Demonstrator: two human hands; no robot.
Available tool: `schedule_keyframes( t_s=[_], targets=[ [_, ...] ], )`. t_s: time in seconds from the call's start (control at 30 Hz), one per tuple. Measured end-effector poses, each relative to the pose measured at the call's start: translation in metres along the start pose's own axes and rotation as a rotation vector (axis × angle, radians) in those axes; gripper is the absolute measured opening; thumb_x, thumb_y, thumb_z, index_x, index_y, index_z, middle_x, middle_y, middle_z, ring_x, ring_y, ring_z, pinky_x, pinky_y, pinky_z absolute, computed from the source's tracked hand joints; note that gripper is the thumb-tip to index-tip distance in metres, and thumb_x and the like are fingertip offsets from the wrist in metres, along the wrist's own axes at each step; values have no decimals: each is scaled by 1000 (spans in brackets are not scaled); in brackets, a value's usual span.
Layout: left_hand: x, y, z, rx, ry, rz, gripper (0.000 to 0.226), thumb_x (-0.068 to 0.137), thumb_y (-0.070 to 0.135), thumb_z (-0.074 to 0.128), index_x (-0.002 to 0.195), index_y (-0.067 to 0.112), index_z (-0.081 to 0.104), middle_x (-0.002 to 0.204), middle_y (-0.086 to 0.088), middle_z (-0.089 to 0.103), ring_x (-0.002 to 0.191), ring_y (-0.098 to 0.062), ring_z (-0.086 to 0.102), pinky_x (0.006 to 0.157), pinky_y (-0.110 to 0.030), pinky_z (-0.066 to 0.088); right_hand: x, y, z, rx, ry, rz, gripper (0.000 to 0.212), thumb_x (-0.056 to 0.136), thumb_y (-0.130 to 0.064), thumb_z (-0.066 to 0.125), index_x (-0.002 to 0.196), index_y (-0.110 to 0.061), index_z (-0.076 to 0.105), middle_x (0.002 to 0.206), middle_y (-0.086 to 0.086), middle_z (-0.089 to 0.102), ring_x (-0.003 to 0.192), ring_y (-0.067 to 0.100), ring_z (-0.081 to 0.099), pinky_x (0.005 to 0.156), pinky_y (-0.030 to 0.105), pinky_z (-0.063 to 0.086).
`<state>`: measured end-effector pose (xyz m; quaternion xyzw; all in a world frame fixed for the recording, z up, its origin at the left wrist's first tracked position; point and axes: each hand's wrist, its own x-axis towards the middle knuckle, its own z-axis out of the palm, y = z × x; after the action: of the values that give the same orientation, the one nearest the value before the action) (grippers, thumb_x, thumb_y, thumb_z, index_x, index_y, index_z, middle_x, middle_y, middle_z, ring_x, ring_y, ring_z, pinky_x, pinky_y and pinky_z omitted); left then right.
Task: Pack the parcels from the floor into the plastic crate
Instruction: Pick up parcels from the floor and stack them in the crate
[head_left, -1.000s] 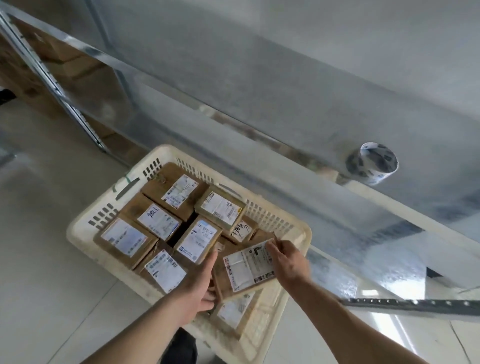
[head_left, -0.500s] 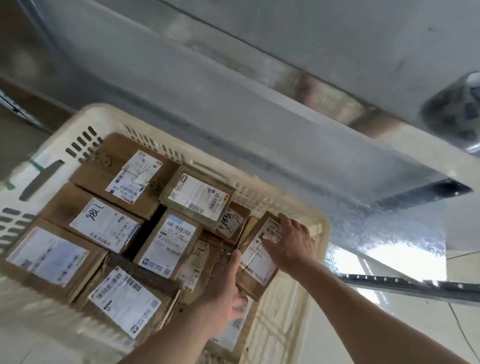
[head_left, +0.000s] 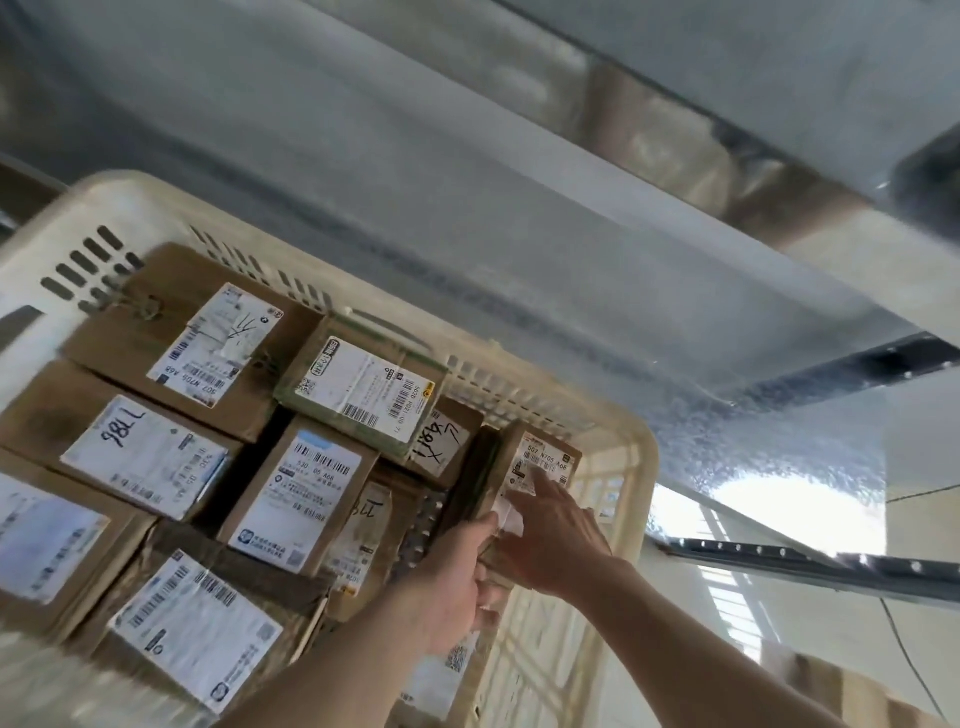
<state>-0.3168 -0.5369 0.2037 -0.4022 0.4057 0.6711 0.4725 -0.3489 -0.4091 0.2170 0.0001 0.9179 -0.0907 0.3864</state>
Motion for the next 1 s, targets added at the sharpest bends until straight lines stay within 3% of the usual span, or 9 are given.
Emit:
schedule_keyframes(
  t_s=[0.07,0.1,0.17,0.27,0.5,0.67,0.83,0.93,1.0],
  targets=[
    [1,4,-1,145,51,-19,55,97,53,43,125,9,59,77,-4,55,62,-16,39,72,-36,42,-1,0,-3,16,-6,4,58,94,-35,59,150,-28,45,170,-1,9,154,26,18,118,51,31],
    [-1,7,0,227,57,-35,57,98,56,40,130,12,55,87,-5,59,67,-16,46,77,-36,45,-2,0,-5,31,-1,7,56,95,-32,60,149,-26,46,170,0,9,155,26,19,119,49,33],
    [-11,14,3,354,64,-53,70,95,66,35,147,19,37,131,-14,56,99,-28,59,96,-43,47,-6,-1,-10,67,11,29,57,97,-29,59,152,-25,43,171,3,7,156,27,18,120,45,34],
    [-24,24,7,429,68,-10,80,91,73,34,155,28,20,157,-16,31,127,-43,49,107,-53,41,-15,-4,-21,101,46,57,57,99,-27,57,154,-27,40,172,4,5,157,25,16,119,39,33],
    [-78,51,16,505,76,132,79,89,75,36,153,30,28,156,-10,35,130,-37,46,105,-50,40,-45,-17,-51,161,164,11,47,98,-24,59,144,-27,52,171,3,12,137,25,51,87,25,50],
    [-132,63,23,793,123,468,64,95,66,35,139,21,49,142,-5,51,117,-23,51,96,-37,41,-81,-33,-72,331,242,11,38,102,-42,51,138,-30,57,167,3,26,137,28,51,94,34,49],
    [-194,76,25,1012,125,598,83,83,74,38,147,21,42,151,-1,44,136,-20,42,112,-35,34,-133,-57,-96,606,333,42,69,96,-70,31,130,-20,64,141,6,61,123,26,58,103,42,48],
    [-231,85,32,1074,140,648,86,81,71,38,148,17,41,153,-3,42,138,-22,40,113,-35,32,-165,-67,-114,693,383,53,63,103,-63,30,140,-21,60,142,6,62,127,26,58,106,41,48],
    [-252,88,37,1118,131,685,77,91,67,40,149,18,39,154,-3,39,140,-22,38,115,-37,31,-188,-70,-126,730,431,50,61,105,-58,30,142,-18,58,143,6,61,129,27,57,104,36,46]
  ],
)
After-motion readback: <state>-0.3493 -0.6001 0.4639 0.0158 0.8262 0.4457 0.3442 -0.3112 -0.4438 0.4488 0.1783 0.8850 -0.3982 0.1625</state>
